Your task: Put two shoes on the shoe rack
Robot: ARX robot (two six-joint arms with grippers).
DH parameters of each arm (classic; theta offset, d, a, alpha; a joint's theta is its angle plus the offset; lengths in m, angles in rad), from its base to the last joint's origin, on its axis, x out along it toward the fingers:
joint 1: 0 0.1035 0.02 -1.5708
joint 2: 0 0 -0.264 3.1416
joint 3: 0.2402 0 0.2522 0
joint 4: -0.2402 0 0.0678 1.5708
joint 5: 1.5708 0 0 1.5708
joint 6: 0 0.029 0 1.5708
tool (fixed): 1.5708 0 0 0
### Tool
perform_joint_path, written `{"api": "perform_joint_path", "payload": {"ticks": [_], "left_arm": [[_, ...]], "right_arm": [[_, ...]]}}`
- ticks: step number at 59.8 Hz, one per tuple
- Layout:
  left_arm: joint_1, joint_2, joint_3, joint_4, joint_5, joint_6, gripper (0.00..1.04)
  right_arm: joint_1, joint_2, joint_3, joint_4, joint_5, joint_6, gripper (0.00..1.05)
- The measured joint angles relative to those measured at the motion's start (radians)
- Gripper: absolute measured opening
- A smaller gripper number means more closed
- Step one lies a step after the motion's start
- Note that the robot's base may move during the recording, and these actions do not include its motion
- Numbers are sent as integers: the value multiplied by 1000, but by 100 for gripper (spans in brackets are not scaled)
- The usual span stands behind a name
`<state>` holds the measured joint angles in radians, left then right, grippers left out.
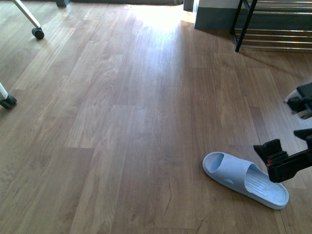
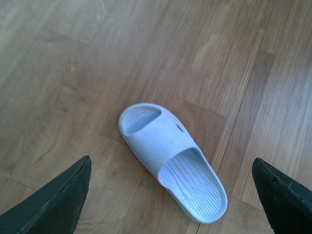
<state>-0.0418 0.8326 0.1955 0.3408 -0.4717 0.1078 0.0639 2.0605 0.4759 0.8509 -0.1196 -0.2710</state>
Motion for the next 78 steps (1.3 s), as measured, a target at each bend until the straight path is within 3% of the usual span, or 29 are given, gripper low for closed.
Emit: {"api": "perform_joint_path", "payload": {"ticks": [14,23,33,78], "left_arm": [[0,0,0,0,0,0,2],[0,0,0,0,0,0,2],[0,0,0,0,0,0,2],[0,0,0,0,0,0,2]], "right_arm": [[-30,301,145,5,-14,-87,96],[-51,482,262,95,0,-229,96],[-78,603,364,95,-16,-330,96],[-174,767,669,-86,-61,-502,96]]}}
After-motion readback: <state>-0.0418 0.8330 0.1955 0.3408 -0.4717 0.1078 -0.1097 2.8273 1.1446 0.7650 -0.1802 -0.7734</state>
